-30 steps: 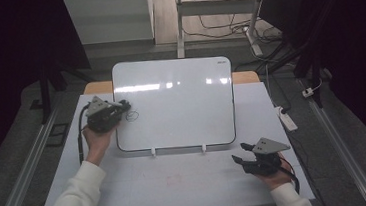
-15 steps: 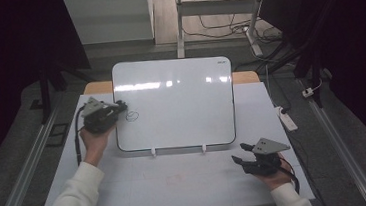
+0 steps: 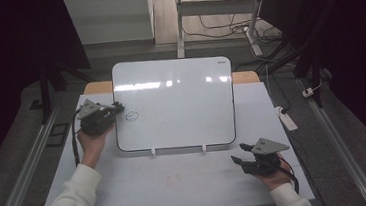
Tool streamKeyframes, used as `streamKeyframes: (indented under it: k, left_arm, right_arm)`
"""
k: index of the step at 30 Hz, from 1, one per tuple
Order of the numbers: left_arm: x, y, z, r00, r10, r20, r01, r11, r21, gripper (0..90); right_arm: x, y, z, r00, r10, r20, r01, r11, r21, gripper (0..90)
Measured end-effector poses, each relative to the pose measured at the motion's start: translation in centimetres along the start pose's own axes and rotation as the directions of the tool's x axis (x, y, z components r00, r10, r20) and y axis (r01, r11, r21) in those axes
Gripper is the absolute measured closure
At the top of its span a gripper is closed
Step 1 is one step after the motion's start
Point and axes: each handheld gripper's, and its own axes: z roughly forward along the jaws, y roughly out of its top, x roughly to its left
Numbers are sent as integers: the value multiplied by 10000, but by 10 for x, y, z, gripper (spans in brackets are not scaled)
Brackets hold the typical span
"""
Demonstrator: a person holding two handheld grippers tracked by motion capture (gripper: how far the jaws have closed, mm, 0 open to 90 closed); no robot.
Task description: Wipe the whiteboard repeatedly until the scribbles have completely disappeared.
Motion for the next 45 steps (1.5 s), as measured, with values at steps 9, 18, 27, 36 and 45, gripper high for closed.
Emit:
streamKeyframes:
  k: [9, 18, 27, 36, 45]
  left_arm:
    - [-27, 0, 13, 9921, 1163, 472, -1190, 9911, 604, 781]
    - [-26, -4, 13, 9955, 793, 510, -821, 9951, 556, 782]
    - [-38, -2, 25, 9942, 693, 817, -735, 9960, 501, 781]
    - [-36, 1, 25, 9960, 524, 721, -559, 9974, 464, 781]
    - [-48, -9, 22, 9901, 1129, 836, -1196, 9896, 803, 781]
  right_arm:
    - [1, 1, 0, 10000, -38, -38, 38, 10000, 6, 429]
    - [0, 0, -1, 10000, -8, -27, 8, 10000, -36, 429]
    - [0, 1, -1, 10000, -26, 1, 26, 10000, -39, 428]
    - [0, 0, -1, 10000, -44, -21, 44, 10000, 5, 428]
    - [1, 0, -2, 10000, -77, -11, 77, 10000, -11, 428]
